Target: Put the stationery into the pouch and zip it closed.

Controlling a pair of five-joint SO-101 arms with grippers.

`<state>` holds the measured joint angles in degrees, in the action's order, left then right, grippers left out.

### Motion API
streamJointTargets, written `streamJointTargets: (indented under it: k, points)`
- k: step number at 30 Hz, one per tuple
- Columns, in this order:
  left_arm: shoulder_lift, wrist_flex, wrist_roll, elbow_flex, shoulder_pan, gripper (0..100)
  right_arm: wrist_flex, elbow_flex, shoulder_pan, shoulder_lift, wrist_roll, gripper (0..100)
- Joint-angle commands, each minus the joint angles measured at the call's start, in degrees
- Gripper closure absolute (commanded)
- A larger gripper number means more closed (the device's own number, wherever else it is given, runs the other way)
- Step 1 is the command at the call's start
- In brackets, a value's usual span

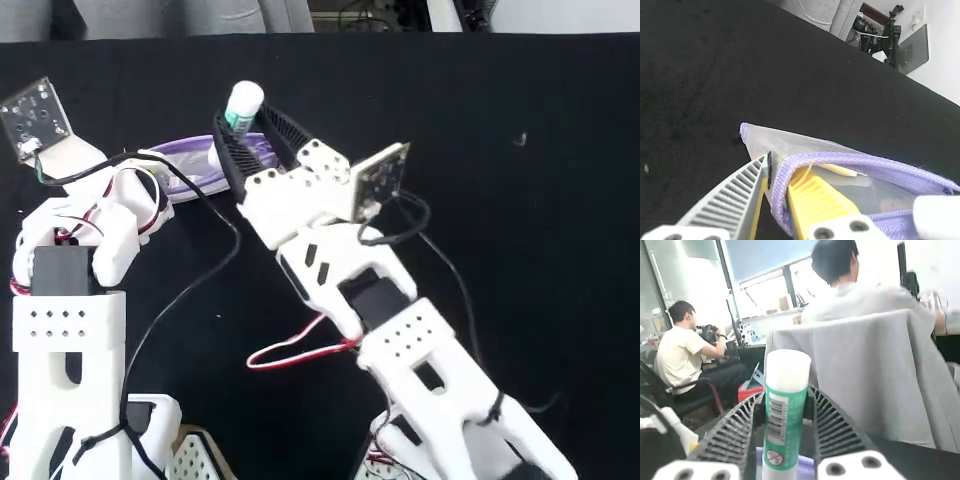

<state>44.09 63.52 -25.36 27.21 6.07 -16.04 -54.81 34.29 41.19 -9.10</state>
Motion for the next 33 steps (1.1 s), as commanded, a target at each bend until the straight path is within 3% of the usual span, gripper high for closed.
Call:
streamJointTargets:
  k: [1,8,20,33]
  points:
    - [-1.0,-0.4,0.3,-0.9,0.4,97,-4.6,1.4,0.6,-5.4,1.2,98.7]
    - [-0.8,-0.4,0.3,-0.7,0.7,97,-8.0,2.1,0.4,-14.0,1.2,98.2]
    - [-0.8,-0.4,0.3,-0.7,0.7,97,-7.8,2.0,-0.2,-15.7,1.0,79.6]
    - [-0.8,-0.4,0.3,-0.7,0.7,97,-7.8,2.6,-0.4,-15.5,1.2,78.6]
